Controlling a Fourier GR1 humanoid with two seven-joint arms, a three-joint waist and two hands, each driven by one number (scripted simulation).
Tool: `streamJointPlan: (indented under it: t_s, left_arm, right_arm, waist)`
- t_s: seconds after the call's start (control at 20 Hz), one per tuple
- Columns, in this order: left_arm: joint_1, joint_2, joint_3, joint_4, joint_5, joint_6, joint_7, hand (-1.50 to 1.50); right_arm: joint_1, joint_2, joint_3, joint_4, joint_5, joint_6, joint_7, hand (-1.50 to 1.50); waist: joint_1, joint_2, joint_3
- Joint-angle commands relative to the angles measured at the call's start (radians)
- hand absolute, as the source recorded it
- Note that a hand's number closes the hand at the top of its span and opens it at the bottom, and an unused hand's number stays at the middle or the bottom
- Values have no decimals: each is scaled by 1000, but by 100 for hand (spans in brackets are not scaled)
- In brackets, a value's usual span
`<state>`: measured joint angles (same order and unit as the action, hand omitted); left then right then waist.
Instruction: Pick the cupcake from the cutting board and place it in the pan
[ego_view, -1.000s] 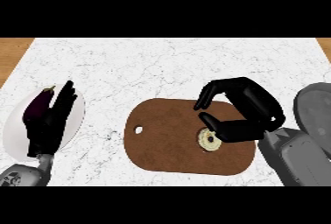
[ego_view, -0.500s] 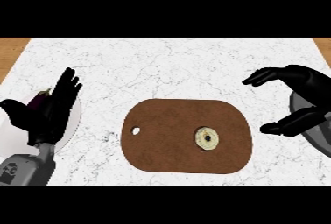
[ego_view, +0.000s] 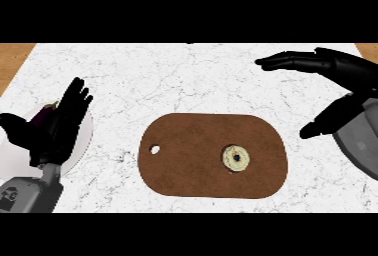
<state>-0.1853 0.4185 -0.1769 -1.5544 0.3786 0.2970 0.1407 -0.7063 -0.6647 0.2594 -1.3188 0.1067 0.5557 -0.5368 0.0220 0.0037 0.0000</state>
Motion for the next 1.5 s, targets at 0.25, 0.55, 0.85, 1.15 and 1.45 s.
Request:
streamJointPlan:
  t_s: [0.25, 0.55, 0.85, 1.15, 1.45]
  left_arm:
    - [26, -38, 7, 8, -23, -9, -33, 0]
    - [-16, -15, 19, -8, -37, 6, 30, 0]
    - [-11, -14, 75, 15, -16, -50, 20, 0]
    - [-22, -51, 66, 8, -73, -5, 37, 0]
    - [44, -43, 110, -18, -62, -80, 37, 0]
  right_arm:
    - [-105, 63, 203, -56, 279, 20, 66, -150]
    - [-162, 17, 363, -68, 416, 163, 115, -150]
    - [-63, 47, 406, -226, 497, 147, 165, -150]
    - [-46, -40, 358, -391, 597, 149, 202, -150]
    - [96, 44, 317, -492, 673, 157, 254, -150]
  waist:
    - [-9, -3, -1]
    - [-9, -3, -1]
    - [-23, -5, 0]
    - [-30, -7, 0]
    - [-24, -6, 0]
